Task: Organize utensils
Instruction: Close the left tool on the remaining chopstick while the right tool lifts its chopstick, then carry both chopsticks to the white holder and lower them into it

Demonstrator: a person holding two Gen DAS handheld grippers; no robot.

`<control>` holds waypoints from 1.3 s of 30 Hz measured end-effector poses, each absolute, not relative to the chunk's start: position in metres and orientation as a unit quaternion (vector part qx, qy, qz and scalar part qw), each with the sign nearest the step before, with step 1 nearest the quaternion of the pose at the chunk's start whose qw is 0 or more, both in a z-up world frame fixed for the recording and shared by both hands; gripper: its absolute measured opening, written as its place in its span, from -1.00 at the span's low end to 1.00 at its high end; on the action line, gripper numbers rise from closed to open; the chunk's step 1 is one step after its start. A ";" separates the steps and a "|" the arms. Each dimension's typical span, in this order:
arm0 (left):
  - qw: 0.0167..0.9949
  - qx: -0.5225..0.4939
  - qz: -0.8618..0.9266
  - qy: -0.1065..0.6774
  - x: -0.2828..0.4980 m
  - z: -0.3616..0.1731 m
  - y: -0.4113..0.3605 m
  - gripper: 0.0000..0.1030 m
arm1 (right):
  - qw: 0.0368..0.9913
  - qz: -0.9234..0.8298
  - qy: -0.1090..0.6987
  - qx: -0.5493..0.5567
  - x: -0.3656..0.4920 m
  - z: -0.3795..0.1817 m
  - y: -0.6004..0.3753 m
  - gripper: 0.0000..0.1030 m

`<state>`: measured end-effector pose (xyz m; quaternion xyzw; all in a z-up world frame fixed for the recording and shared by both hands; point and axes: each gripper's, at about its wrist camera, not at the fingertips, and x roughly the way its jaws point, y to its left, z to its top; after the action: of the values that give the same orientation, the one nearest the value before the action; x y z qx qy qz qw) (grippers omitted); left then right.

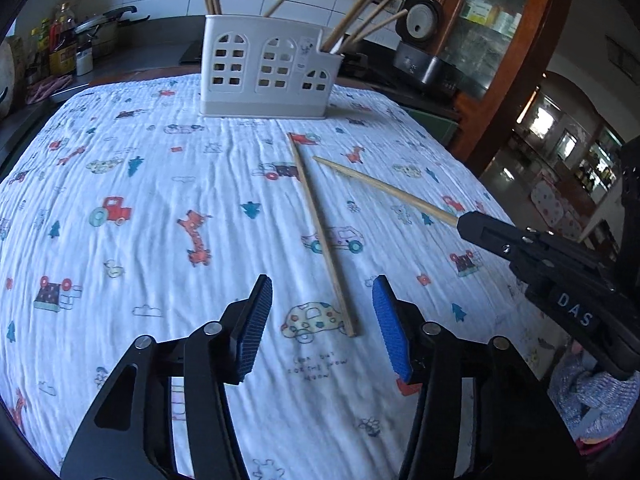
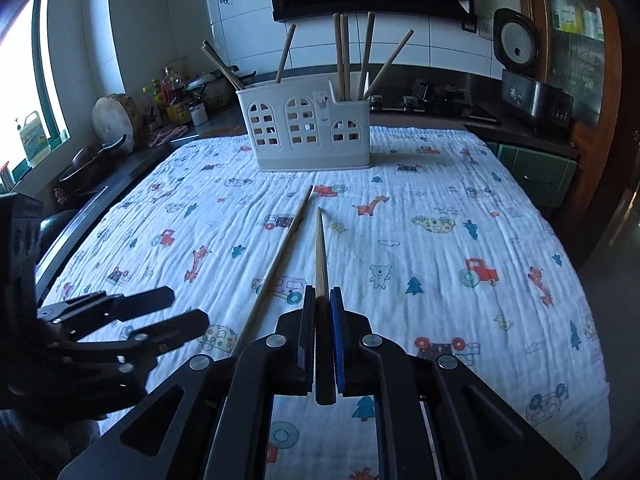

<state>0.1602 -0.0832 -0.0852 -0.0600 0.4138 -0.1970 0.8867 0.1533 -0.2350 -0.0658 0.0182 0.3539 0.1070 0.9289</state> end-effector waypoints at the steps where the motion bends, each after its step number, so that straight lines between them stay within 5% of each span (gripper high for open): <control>1: 0.884 -0.056 -0.201 0.417 0.163 -0.087 -0.089 -0.12 | 0.930 0.108 0.350 0.020 0.152 -0.064 -0.237 -0.86; 8: 0.876 -0.046 -0.195 0.438 0.182 -0.100 -0.108 -0.57 | 0.937 0.118 0.328 0.035 0.147 -0.053 -0.249 -0.86; 27: 0.876 -0.037 -0.170 0.451 0.191 -0.107 -0.110 -0.88 | 0.942 0.126 0.307 0.043 0.147 -0.043 -0.254 -0.86; 39: 0.916 -0.045 -0.177 0.356 0.173 -0.035 -0.074 -0.88 | 0.945 0.136 0.294 0.039 0.155 -0.025 -0.246 -0.86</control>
<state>0.1726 -0.0743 -0.0354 -0.0452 0.3565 -0.1774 0.9162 0.1546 -0.2459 -0.0252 0.0392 0.2942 0.1364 0.9451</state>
